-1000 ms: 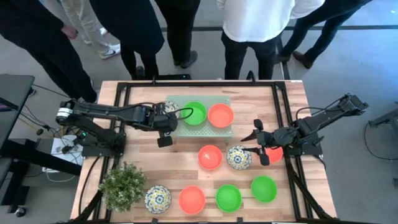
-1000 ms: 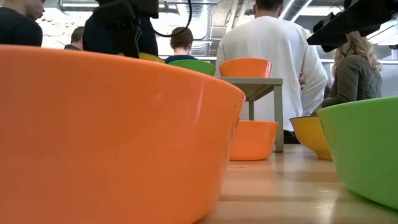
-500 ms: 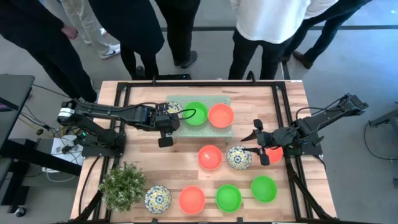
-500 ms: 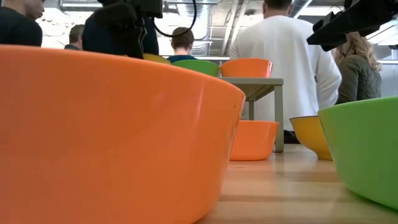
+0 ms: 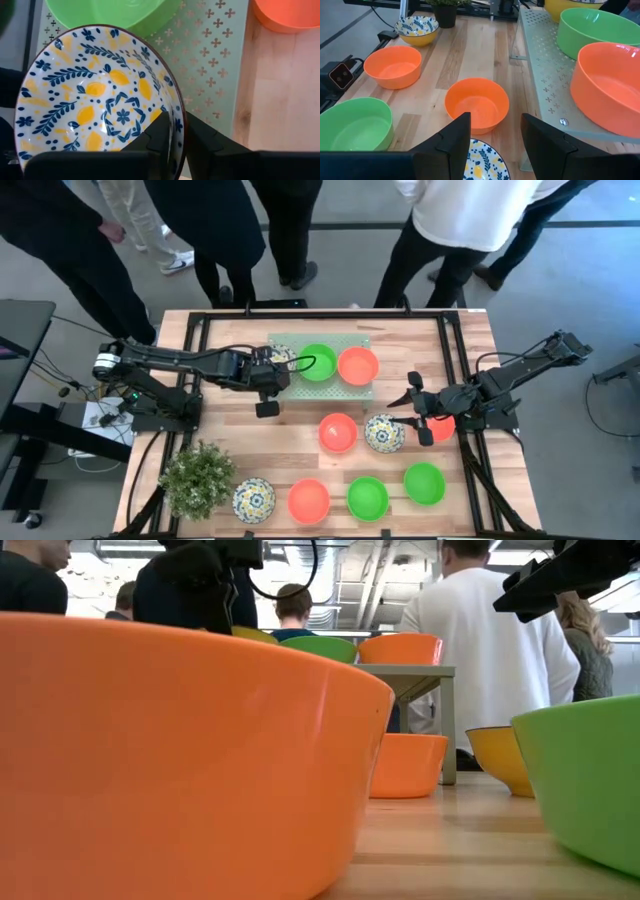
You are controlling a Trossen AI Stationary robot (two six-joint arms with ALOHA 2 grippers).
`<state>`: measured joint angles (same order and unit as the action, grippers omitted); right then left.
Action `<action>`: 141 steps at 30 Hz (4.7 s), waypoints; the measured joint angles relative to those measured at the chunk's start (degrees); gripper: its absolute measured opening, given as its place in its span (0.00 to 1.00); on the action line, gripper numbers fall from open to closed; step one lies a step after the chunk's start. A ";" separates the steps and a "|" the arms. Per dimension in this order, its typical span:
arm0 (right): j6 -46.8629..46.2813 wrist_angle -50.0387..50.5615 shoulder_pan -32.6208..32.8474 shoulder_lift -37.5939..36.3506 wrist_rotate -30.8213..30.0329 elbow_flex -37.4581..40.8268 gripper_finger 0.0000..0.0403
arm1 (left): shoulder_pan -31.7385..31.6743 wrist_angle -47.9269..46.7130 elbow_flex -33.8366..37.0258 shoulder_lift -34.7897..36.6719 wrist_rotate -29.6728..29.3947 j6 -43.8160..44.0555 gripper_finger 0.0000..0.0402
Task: Pick & Place Mini bowls
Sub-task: Put the white patterned bowl on the shelf, then stack the white patterned bowl on top of the white patterned bowl on the shelf
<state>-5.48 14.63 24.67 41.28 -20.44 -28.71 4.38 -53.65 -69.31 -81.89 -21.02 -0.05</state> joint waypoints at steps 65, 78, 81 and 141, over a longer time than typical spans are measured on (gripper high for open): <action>2.52 -0.58 0.00 0.00 -0.16 0.00 0.42 | 34.03 28.07 17.92 -0.61 13.49 42.60 0.34; 2.56 -15.91 -6.90 8.25 7.74 -0.04 0.42 | 33.77 29.29 18.37 -8.16 19.13 42.36 0.34; 2.60 -15.34 -8.89 11.50 10.31 -0.48 0.42 | 33.81 29.16 18.37 -8.24 19.15 42.36 0.34; 11.91 -15.56 -11.04 18.86 11.61 -6.59 0.42 | 17.90 29.84 11.47 27.86 -31.05 25.71 0.02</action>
<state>6.44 -0.93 13.63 60.14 -8.83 -35.30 22.28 -23.81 -57.84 -54.02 -52.07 25.65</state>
